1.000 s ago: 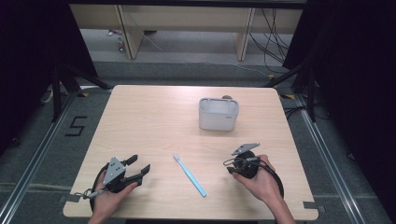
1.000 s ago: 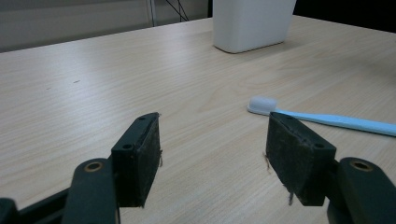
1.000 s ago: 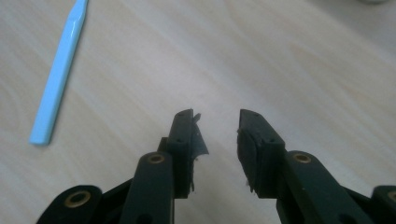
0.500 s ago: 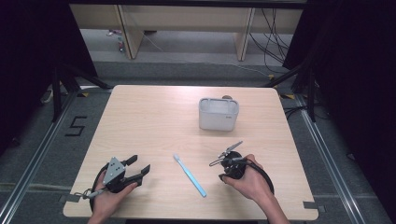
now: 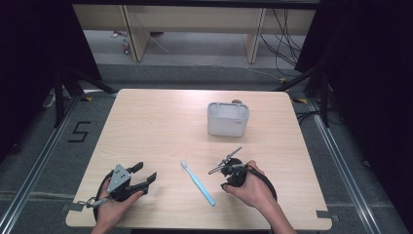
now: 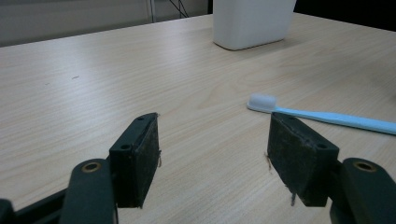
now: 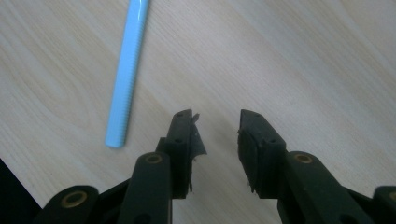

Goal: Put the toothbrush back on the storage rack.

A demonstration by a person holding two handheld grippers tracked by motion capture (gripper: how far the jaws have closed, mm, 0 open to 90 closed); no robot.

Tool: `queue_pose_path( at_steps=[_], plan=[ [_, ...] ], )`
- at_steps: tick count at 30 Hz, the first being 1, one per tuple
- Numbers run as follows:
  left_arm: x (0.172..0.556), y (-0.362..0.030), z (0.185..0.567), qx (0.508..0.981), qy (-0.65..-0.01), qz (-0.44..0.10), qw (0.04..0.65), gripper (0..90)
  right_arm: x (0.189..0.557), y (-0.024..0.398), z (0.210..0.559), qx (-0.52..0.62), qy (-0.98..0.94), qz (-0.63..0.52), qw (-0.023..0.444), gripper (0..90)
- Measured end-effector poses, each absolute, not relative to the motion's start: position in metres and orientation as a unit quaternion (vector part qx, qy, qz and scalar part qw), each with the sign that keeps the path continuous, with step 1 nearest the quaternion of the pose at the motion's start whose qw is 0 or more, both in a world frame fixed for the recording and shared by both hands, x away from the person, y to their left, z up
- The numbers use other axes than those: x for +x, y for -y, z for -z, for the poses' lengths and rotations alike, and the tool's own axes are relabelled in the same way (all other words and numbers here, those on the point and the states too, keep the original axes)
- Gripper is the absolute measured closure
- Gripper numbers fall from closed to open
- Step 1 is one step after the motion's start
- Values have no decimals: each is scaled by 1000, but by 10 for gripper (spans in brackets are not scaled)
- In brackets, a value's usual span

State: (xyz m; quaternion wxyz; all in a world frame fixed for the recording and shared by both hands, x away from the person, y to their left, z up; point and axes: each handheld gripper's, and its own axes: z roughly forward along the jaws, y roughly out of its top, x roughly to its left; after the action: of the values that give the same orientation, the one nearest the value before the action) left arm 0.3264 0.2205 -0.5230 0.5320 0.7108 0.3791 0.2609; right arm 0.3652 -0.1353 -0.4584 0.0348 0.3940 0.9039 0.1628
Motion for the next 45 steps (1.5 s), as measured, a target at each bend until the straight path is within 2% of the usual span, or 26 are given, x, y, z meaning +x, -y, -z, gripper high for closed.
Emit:
queue_pose_path(
  at_steps=[20,24,29,45],
  plan=[
    [326,-220,523,712,-378,-259,531,337,373,96,461,387,-915,-115,19,689],
    [326,-220,523,713,-378,-259,531,337,373,91,462,402,-911,-90,-1,690],
    [326,-220,523,713,-378,-259,531,337,374,87,462,405,-912,-73,-5,688],
    [326,-220,523,712,-378,-259,532,337,374,62,464,399,-913,-86,-16,687]
  ],
)
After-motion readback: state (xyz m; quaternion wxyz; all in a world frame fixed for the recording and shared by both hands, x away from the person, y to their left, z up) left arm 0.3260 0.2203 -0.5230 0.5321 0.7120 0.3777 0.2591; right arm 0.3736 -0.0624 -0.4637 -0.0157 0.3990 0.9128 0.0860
